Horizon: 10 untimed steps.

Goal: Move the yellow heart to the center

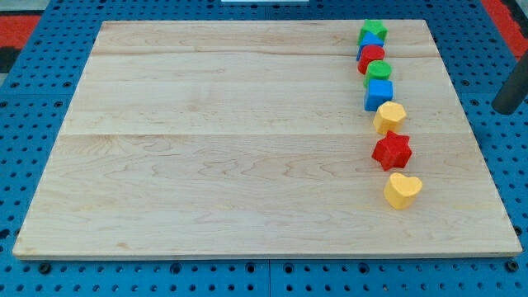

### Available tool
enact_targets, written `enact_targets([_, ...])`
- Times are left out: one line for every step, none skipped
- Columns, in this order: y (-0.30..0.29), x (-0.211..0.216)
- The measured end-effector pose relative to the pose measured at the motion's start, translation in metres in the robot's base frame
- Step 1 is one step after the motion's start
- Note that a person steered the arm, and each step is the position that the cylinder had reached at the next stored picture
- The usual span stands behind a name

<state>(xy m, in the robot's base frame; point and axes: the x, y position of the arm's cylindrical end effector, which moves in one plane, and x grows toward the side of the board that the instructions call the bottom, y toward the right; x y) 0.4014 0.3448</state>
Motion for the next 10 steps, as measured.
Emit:
enact_targets([0.000,0.000])
enact_targets([0.000,0.041])
enact_targets([-0.028,0.084])
enact_targets([-0.058,0.136])
enact_targets([-0.118,0.154])
enact_targets([-0.207,0.138])
enact_targets([-0.244,0.107])
enact_targets([-0.277,0.079])
enact_targets([-0.303,0.061])
enact_targets([-0.318,0.037])
